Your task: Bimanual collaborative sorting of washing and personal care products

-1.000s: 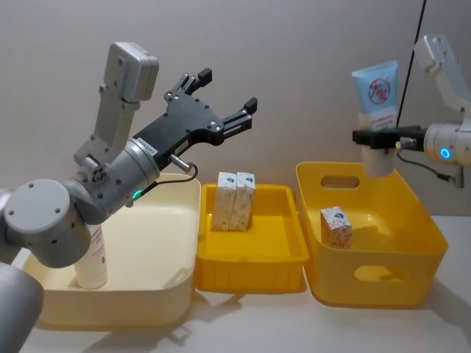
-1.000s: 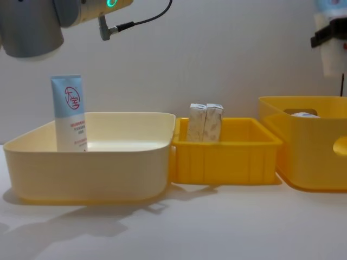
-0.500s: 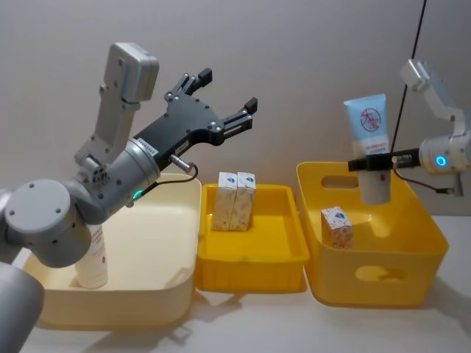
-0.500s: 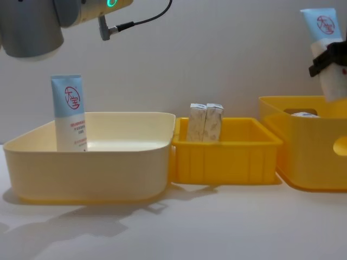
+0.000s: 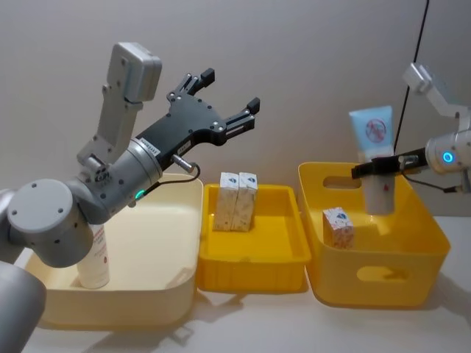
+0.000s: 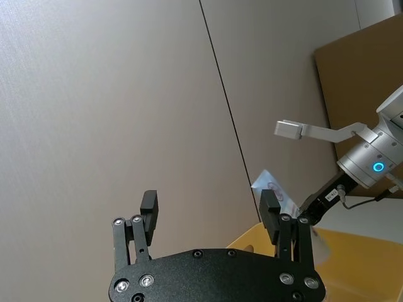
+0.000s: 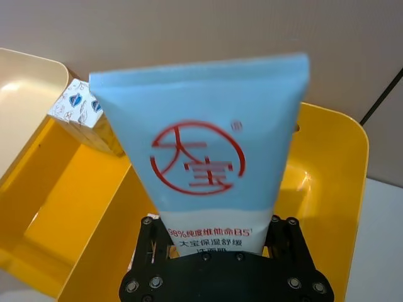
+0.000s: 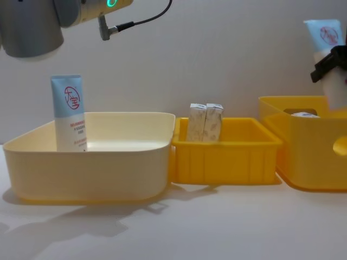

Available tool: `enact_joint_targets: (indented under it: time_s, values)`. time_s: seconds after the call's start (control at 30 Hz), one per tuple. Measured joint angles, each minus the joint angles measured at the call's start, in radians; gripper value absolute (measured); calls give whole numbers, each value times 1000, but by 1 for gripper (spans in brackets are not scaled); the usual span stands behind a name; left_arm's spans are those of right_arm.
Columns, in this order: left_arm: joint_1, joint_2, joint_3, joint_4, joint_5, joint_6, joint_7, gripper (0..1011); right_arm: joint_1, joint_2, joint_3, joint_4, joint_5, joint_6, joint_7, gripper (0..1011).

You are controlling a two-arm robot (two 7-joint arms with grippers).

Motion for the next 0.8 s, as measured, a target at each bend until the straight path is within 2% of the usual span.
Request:
enact_joint_targets:
  time_s: [0.1, 0.2, 0.3, 0.4, 0.8]
  values:
    - [0, 0, 0, 0, 0, 0, 0, 1000, 20, -6, -6, 35, -5, -4, 10, 752]
    - [0, 0, 0, 0, 0, 0, 0, 1000, 29, -9, -8, 52, -8, -5, 14, 811]
    - [0, 0, 0, 0, 0, 0, 0, 1001, 39, -11, -11, 71, -11, -8, 19, 925]
    - [0, 0, 0, 0, 0, 0, 0, 1001, 49, -14, -14, 88, -13, -9, 24, 995]
    - [0, 0, 0, 0, 0, 0, 0, 1001, 65, -18, -19, 118, -18, -13, 32, 1001]
